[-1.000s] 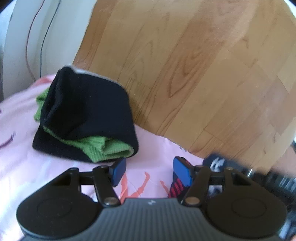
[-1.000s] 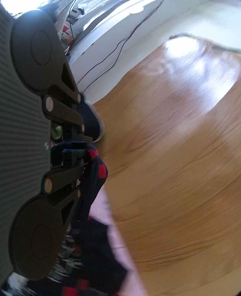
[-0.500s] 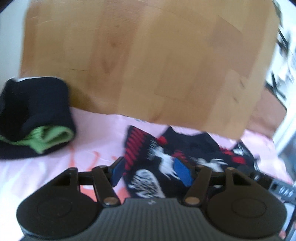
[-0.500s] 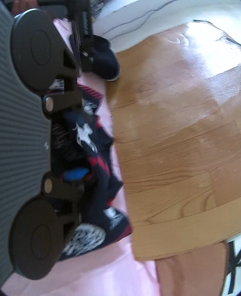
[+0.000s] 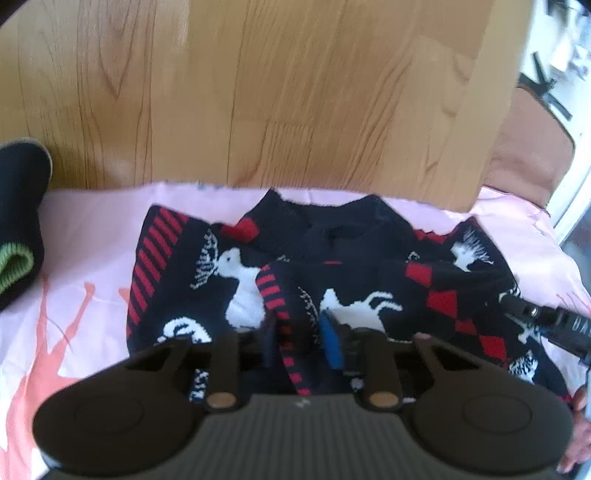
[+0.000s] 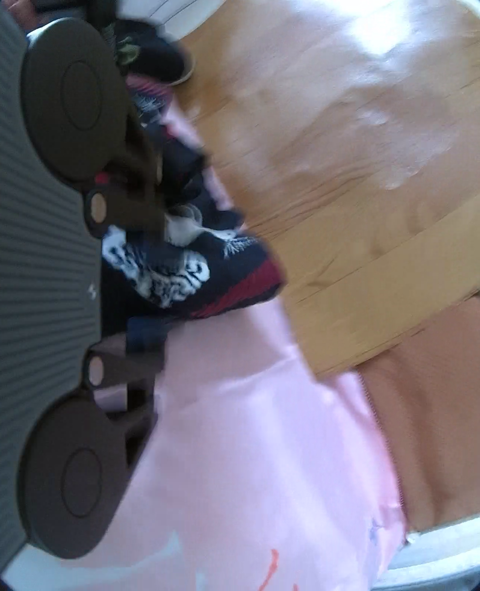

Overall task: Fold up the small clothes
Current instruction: 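Press the folded sweater flat with the right gripper while the left gripper holds it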

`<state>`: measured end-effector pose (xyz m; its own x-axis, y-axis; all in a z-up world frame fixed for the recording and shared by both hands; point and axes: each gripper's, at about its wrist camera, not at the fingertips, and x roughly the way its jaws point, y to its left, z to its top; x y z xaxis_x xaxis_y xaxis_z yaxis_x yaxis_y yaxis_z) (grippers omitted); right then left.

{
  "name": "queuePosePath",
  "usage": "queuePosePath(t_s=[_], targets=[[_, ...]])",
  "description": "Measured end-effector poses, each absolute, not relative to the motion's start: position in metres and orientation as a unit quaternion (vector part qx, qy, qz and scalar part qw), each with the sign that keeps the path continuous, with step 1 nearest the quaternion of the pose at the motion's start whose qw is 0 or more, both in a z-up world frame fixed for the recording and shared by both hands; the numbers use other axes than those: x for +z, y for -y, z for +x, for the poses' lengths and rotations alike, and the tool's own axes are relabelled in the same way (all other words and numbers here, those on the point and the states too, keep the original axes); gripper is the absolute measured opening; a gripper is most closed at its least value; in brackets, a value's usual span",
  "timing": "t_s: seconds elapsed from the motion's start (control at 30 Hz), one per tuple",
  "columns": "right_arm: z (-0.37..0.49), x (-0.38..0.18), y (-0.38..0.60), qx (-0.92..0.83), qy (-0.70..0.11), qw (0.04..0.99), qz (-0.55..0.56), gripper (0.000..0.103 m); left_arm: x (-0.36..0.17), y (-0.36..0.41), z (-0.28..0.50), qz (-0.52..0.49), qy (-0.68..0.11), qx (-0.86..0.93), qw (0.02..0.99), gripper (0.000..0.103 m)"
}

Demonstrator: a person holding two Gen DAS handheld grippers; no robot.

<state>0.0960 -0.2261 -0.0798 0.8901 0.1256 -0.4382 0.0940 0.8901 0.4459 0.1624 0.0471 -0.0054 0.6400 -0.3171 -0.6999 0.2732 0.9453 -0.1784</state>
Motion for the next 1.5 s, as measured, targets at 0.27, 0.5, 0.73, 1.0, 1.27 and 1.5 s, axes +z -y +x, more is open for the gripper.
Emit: queuePosePath(t_s=[0.27,0.5,0.73,1.0,1.27,1.5], targets=[[0.078,-0.077,0.224,-0.032,-0.211,0.947,0.241,0.032,-0.008,-0.041,0.150,0.008,-0.362,-0.166,0.917,0.026],[0.052,-0.054,0.195,-0.026,-0.119,0.979,0.161,0.043,-0.007,-0.045,0.153,-0.007,-0.366,-0.164,0.916,0.028],[0.093,-0.050,0.146,0.069,-0.199,0.974,0.085,0.028,-0.007,-0.047,0.153,0.003,-0.362,-0.160,0.918,0.037],[0.102,-0.065,0.218,0.033,-0.230,0.948,0.219,0.000,-0.009,-0.047,0.155,0.016,-0.358,-0.151,0.921,0.050],[0.099,-0.058,0.217,0.030,-0.228,0.952,0.202,0.000,-0.010,-0.046,0.154,0.024,-0.349,-0.143,0.926,0.055],[0.098,-0.065,0.219,0.034,-0.225,0.951,0.208,0.001,-0.013,-0.043,0.152,0.037,-0.333,-0.133,0.933,0.060]])
